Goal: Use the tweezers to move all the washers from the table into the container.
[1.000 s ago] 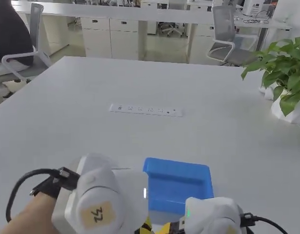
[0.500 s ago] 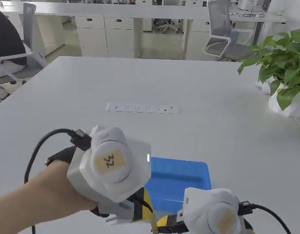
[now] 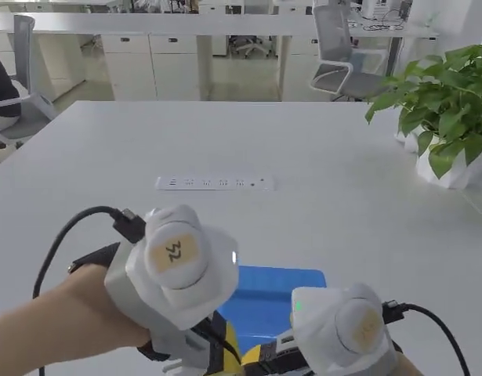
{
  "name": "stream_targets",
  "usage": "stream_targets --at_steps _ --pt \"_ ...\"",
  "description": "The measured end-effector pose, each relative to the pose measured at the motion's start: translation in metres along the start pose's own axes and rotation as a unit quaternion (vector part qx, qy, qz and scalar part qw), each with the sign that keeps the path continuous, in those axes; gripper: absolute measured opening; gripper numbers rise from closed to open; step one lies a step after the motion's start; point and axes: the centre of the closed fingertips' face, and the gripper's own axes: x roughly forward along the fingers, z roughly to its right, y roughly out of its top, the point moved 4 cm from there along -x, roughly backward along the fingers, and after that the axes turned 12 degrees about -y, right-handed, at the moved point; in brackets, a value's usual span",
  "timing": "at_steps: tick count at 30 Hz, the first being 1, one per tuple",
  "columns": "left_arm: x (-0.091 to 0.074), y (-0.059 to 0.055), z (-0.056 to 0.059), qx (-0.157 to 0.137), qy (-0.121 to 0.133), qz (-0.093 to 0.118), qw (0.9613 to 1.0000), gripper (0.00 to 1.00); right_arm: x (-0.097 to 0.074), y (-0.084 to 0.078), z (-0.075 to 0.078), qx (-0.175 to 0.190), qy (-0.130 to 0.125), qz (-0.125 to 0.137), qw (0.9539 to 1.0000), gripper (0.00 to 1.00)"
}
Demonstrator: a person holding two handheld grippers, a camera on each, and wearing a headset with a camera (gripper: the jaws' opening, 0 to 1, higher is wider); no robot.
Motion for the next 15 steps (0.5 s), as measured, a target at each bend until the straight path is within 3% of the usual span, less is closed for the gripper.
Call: stream_targets --at_steps 3,6,8,9,15 --pt "0.0026 -0.0038 0.0020 0.003 -0.001 -0.013 0.9999 0.00 0.0011 -0.0012 -0.0034 -0.008 0.003 -0.001 1.0000 0.19" --pt "0.0034 -0.0034 0.0024 0.002 -0.003 -0.010 0.9999 0.00 0.0029 -0.0014 -0.0065 -0.026 0.005 -0.003 0.9996 0.13" --pt "0.0046 -0.0030 0.0031 -0.001 -0.008 -0.008 0.9999 0.00 0.0036 -0.0030 -0.0011 -0.061 -0.015 -0.009 0.9980 0.05" --pt "0.0045 -0.0024 0.0017 0.001 -0.003 -0.006 1.0000 0.00 0.0044 -0.0028 -0.0041 -0.051 -0.005 -0.010 0.9986 0.05" --pt "0.0046 -0.0027 -0.0002 0.003 0.004 -0.003 1.0000 0.00 0.0047 -0.0032 -0.0034 -0.053 -0.005 -0.012 0.9985 0.04"
